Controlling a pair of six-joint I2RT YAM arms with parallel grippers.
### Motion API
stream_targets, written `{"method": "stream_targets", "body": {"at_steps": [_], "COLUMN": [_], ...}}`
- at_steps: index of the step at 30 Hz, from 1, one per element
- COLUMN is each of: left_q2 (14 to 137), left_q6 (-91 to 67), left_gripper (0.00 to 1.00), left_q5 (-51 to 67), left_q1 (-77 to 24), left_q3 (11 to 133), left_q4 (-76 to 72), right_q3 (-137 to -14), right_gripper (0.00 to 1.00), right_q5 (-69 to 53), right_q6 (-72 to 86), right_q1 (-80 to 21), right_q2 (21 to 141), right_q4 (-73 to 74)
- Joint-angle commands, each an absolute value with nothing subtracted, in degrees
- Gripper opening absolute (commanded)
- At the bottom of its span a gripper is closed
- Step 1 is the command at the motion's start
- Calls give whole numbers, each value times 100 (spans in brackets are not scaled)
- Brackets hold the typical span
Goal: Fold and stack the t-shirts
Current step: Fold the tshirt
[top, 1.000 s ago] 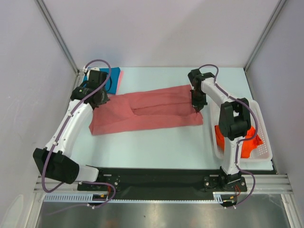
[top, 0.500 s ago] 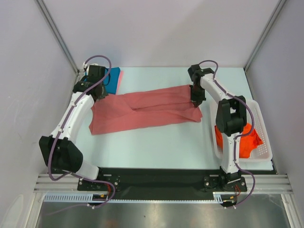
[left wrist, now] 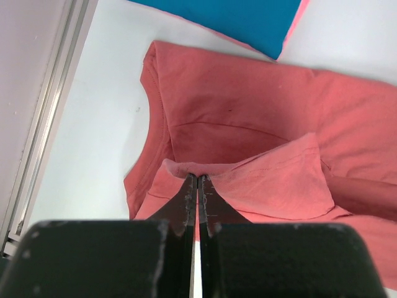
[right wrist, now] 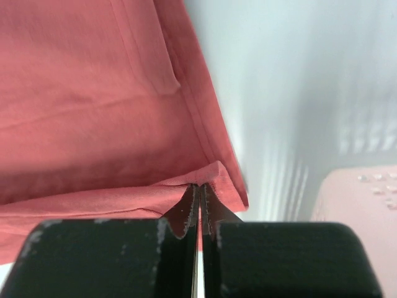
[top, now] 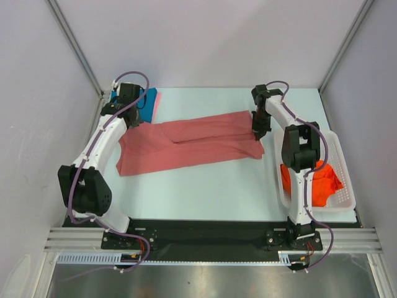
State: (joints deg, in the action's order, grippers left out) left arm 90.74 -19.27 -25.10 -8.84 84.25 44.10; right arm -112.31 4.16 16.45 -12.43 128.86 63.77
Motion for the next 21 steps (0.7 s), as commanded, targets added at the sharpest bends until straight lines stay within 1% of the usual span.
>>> {"method": "stream_targets", "body": {"at_steps": [1,21], "left_q2": [9158,9835], "left_q6": [-1775,-1723], "left_gripper": [0,0], "left_q5": [-2470,-2522], "left_q1": [-817,-782], "left_q3": [8736,9281], "left_q4": [4184,4184], "right_q3": [-11662,-12093], "right_gripper": [0,0], "right_q5": [264,123], "right_q6": [1661,1679], "right_q1": [-1213,-1020], "right_q2": [13016,13377], "right_q4": [6311,6363]}}
